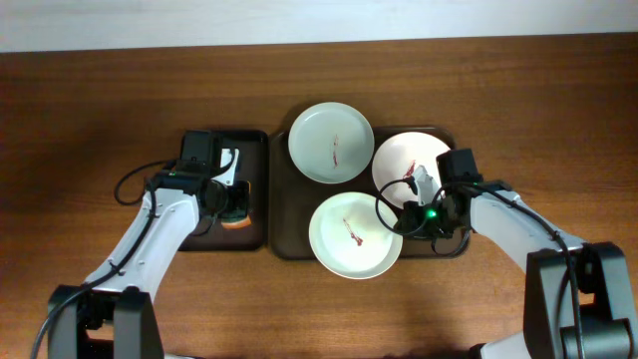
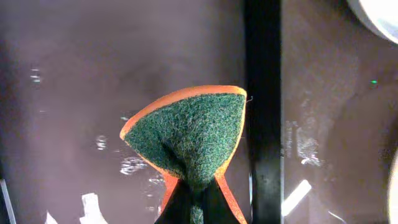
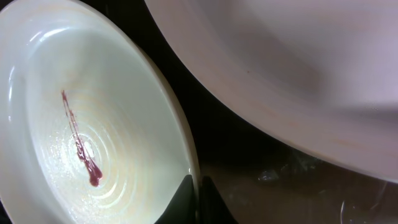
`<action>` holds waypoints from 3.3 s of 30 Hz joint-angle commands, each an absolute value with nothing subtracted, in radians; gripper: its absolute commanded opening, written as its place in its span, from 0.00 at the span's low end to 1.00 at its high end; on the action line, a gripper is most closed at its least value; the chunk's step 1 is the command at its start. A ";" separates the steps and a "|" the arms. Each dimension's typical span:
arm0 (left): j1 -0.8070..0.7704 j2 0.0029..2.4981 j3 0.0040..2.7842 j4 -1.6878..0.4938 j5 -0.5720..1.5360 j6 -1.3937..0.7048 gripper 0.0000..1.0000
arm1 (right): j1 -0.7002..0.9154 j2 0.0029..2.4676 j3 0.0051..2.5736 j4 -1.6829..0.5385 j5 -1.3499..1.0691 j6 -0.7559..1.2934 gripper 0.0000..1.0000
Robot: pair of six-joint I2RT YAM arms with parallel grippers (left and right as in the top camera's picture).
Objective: Clean dirty plates on tray and stack at the side
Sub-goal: 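Move the sponge onto the front plate and scrub its red smear, then lift the front plate with right gripper and place it right of tray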
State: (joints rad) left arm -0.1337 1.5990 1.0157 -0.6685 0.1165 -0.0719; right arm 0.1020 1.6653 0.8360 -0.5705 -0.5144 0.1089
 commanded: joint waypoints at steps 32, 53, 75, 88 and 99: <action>-0.620 1.863 1.033 -0.162 0.572 -0.796 0.00 | 0.112 1.669 0.855 -0.526 -0.513 0.219 0.04; -0.489 1.803 1.033 -0.339 0.414 -0.520 0.00 | 0.112 1.669 0.855 -0.527 -0.512 0.218 0.04; -0.110 1.551 1.028 -0.614 0.188 -0.102 0.00 | 0.172 1.604 0.855 -0.539 -0.429 0.189 0.04; -0.109 1.753 1.026 -0.580 0.082 -0.072 0.00 | 0.299 1.338 0.894 -0.543 0.205 0.181 0.04; -0.109 1.786 1.026 -0.550 0.081 -0.006 0.49 | 0.561 1.332 0.905 -0.488 0.698 0.139 0.04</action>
